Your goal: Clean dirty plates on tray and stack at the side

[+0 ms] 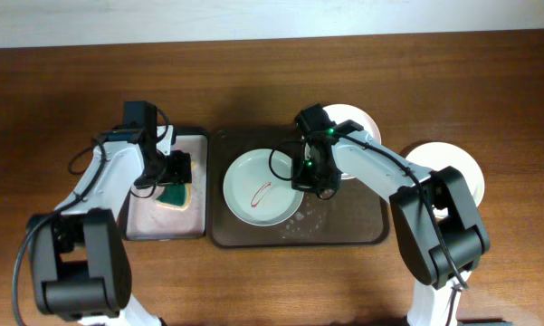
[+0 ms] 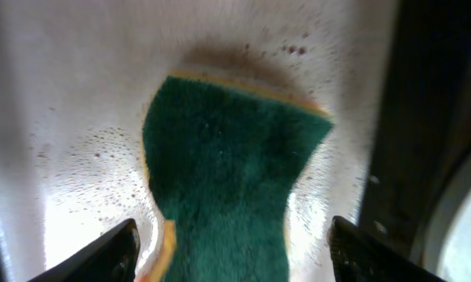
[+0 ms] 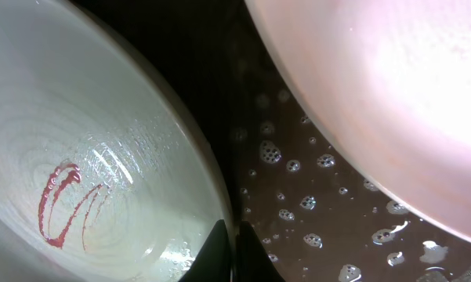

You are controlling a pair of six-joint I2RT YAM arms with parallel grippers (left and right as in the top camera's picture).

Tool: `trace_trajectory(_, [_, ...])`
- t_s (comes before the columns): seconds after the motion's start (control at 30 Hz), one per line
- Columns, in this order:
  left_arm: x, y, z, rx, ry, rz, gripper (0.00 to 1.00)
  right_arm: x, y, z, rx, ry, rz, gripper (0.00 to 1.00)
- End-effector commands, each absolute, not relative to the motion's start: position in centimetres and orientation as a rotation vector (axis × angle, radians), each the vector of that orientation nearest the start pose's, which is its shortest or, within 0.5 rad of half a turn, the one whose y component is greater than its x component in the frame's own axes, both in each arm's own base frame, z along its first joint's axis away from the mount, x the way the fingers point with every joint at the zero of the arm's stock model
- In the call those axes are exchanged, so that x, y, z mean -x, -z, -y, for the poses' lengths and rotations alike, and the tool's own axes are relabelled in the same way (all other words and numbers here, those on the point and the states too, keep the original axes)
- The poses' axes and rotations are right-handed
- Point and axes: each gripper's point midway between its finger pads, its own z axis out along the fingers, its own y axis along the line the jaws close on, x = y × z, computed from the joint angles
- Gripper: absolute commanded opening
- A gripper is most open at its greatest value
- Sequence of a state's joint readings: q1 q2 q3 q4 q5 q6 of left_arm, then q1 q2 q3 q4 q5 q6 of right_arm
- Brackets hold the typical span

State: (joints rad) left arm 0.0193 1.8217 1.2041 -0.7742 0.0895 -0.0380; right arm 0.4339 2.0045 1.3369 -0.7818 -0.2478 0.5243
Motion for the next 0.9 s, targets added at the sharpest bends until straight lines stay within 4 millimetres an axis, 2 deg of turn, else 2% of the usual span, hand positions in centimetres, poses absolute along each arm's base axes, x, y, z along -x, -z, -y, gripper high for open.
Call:
trace_trajectory(0.0, [-36.3, -1.4, 0.6, 0.088, 0.126, -3.010, 0.67, -33.5, -0.8, -20.1, -0.123, -0.406, -3.117, 0.04])
trace_trajectory(0.07, [-36.1, -0.5, 0.7, 0.089, 0.129, -3.032, 0.57, -33.5, -0.8, -20.1, -0.123, -0.406, -3.116, 0.04])
trace_trajectory(0.17, [-36.0, 0.2, 0.8, 0.088, 0.138, -3.049, 0.46, -33.5, -0.8, -20.1, -0.123, -0.406, -3.116, 0.04])
trace_trajectory(0.2, [-35.9, 0.3, 0.8, 0.088, 0.138, -3.051, 0.38, -33.5, -0.8, -20.1, -0.123, -0.406, -3.116, 0.04])
trace_trajectory(0.23, [-35.8, 0.6, 0.8, 0.089, 0.138, -3.060, 0.24, -33.5, -0.8, -20.1, -0.123, -0.406, -3.116, 0.04])
trace_trajectory(0.27, [-35.7, 0.9, 0.8, 0.089, 0.139, -3.068, 0.17, -33.5, -0.8, -20.1, -0.123, -0.406, -3.116, 0.04])
trace_trajectory(0.3, [-35.6, 1.1, 0.8, 0.090, 0.139, -3.077, 0.02, -33.5, -0.8, -20.1, -0.123, -0.406, -3.116, 0.04])
trace_trajectory(0.43, [-34.6, 1.2, 1.3, 0.094, 0.186, -3.118, 0.00, -33.5, -0.8, -20.1, -0.123, -0.406, -3.116, 0.04])
trace_trajectory(0.57, [-34.9, 0.5, 1.7, 0.090, 0.229, -3.118, 0.00, -33.5, -0.8, -20.1, -0.120, -0.405, -3.117, 0.04])
trace_trajectory(0.67, [-36.4, -1.3, 1.3, 0.110, 0.193, -3.065, 0.00, -33.5, -0.8, -20.1, -0.117, -0.405, -3.117, 0.04])
trace_trajectory(0.73, [-37.9, -3.9, -0.1, 0.176, 0.071, -2.974, 0.00, -33.5, -0.8, -20.1, -0.117, -0.405, -3.117, 0.04])
trace_trajectory(0.87, [-38.8, -7.8, -1.6, 0.271, -0.037, -2.842, 0.00, -33.5, -0.8, -20.1, -0.117, -0.406, -3.116, 0.04])
